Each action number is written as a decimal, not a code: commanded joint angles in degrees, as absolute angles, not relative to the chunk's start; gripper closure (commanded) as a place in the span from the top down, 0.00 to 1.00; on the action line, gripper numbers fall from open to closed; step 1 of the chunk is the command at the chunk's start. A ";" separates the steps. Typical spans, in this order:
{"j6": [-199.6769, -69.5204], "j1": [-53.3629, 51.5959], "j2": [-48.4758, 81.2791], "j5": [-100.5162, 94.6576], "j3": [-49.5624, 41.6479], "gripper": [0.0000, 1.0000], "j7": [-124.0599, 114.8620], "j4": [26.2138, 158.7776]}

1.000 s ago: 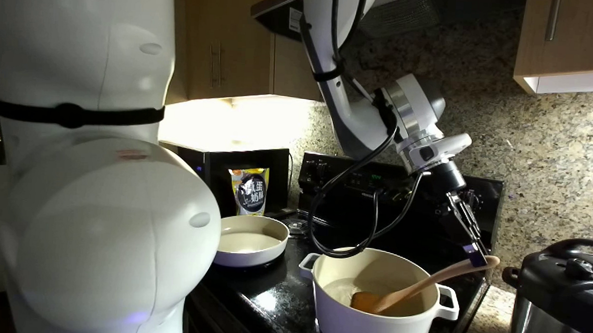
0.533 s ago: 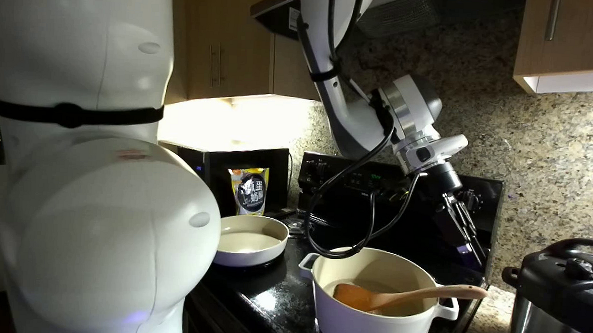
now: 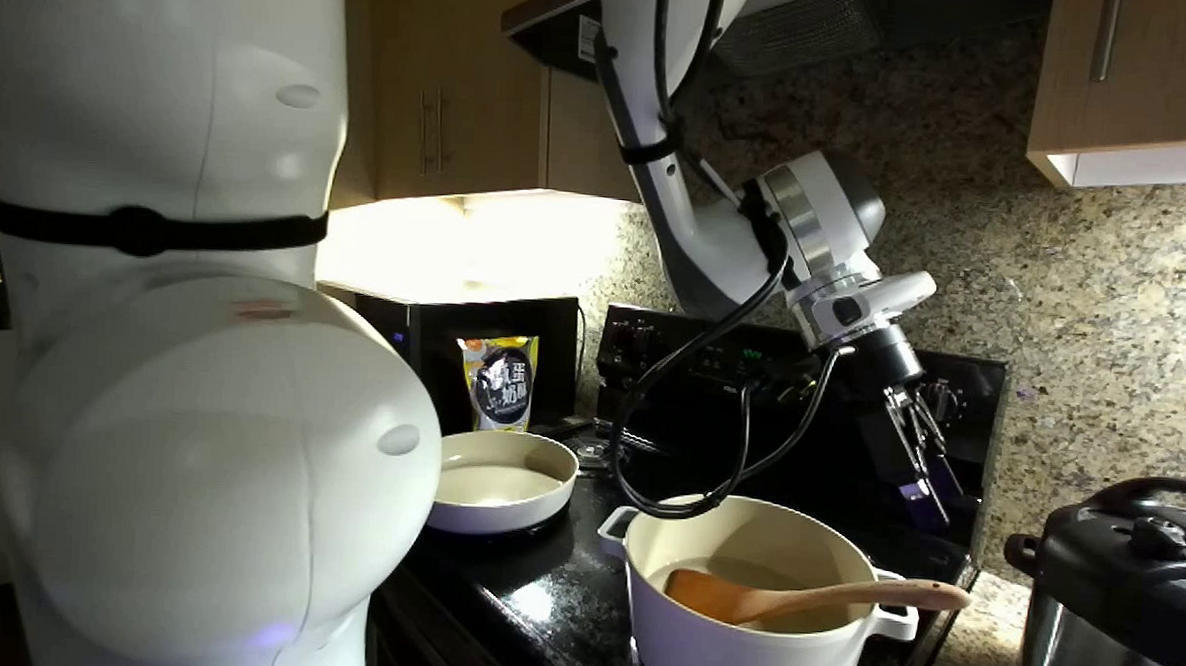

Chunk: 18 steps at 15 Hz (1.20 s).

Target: Use the wooden spoon to stir the water in the white pot

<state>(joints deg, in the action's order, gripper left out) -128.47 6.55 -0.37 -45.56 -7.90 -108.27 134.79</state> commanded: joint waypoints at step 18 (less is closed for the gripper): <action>-155.48 18.08 -23.42 -45.80 -11.46 1.00 -88.16 158.73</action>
<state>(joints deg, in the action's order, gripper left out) -154.42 15.61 -18.28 -46.15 -11.32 -95.08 155.30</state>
